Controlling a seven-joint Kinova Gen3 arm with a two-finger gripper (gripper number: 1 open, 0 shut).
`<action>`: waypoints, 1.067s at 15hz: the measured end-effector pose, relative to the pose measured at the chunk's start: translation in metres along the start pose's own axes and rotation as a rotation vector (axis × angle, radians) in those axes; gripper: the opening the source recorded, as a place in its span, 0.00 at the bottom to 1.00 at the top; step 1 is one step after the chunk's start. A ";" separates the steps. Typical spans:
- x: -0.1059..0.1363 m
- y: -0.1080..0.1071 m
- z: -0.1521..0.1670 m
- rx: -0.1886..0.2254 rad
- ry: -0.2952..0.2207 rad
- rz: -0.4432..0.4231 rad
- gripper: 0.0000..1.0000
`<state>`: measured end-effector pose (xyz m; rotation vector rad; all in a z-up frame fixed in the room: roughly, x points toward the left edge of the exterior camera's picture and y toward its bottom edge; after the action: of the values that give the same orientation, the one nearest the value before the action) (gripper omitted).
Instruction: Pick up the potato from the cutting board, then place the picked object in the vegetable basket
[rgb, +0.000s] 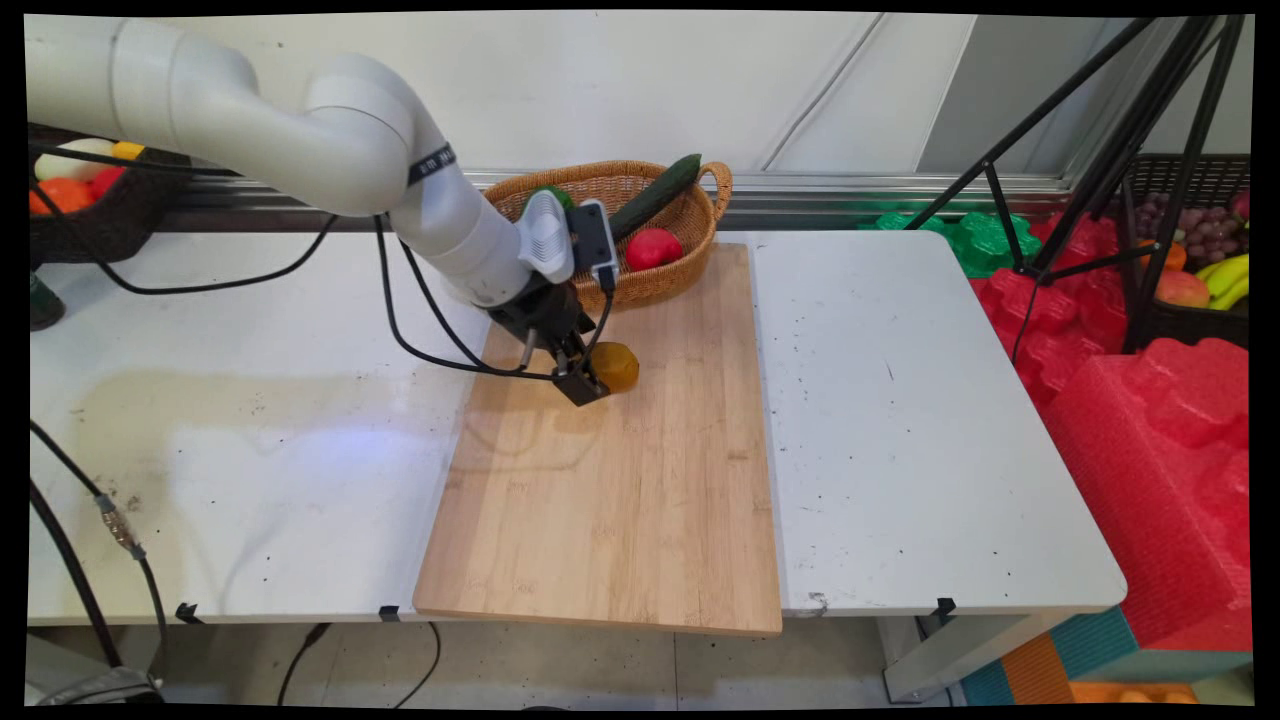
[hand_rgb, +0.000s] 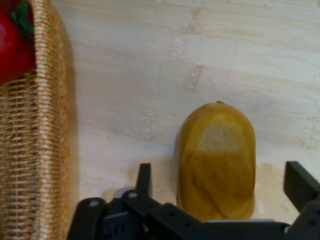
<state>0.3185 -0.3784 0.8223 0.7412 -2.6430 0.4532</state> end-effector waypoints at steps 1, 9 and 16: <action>0.001 0.000 0.004 -0.002 -0.001 -0.002 1.00; 0.004 0.006 -0.001 -0.009 0.038 -0.022 0.00; 0.000 0.008 -0.075 0.026 0.162 -0.094 0.00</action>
<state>0.3323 -0.3425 0.8870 0.7976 -2.4457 0.5006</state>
